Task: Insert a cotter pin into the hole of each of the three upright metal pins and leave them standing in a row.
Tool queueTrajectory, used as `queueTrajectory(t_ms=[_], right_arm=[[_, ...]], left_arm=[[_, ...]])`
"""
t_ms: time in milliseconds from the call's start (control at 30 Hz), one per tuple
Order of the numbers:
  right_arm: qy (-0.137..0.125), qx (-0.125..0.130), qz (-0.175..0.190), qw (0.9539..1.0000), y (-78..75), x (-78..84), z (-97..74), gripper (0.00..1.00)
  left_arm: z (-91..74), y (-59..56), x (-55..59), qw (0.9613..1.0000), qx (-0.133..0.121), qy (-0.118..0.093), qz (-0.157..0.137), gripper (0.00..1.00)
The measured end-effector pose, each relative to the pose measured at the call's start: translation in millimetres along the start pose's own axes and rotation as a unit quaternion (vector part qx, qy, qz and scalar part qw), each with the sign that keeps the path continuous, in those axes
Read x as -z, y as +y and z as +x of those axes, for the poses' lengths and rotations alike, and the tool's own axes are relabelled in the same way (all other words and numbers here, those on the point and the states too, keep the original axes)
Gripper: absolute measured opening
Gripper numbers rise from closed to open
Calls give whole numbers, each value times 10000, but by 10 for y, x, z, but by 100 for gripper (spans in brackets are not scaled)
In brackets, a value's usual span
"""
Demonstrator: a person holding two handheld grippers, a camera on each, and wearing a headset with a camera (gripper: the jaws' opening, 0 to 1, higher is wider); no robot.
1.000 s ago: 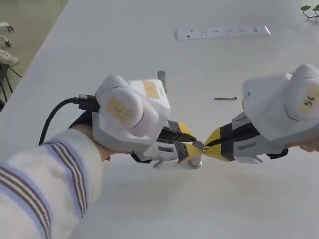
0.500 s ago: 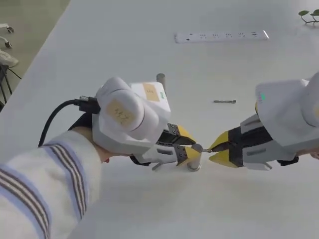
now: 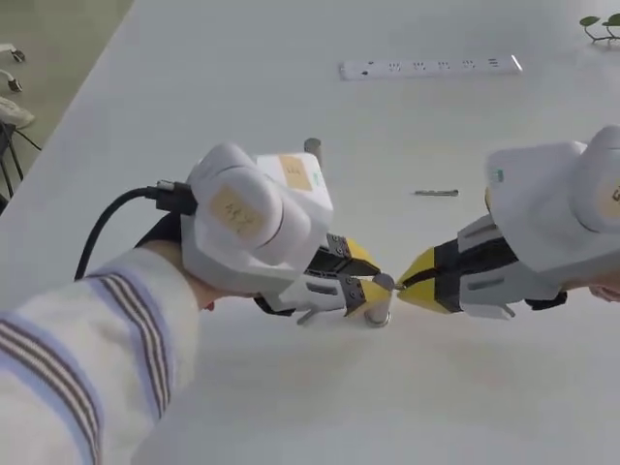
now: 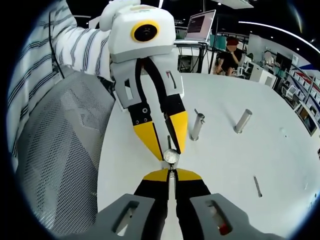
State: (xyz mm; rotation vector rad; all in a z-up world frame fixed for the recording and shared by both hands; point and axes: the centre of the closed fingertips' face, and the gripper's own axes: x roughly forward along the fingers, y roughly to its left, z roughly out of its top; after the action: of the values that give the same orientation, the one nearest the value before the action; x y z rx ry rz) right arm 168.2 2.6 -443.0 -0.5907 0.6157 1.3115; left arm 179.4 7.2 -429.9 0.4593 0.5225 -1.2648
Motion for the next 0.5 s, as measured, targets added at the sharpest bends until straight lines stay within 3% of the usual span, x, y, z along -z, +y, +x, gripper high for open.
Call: queueTrajectory(t_ms=[133,333,500], right_arm=[[59,-5,-91,9999,-6,-5,11,0],[54,-38,-121,9999,-2,-19,21,0],[-29,18,-114,9999,-9,-52,14,4]], left_arm=[[-1,1,-6,9999,-25,3,-166,9],[-1,-8,-9,9998,-14,-19,-173,9],[-32,-12,-38,9992,-71,-181,-356,10]])
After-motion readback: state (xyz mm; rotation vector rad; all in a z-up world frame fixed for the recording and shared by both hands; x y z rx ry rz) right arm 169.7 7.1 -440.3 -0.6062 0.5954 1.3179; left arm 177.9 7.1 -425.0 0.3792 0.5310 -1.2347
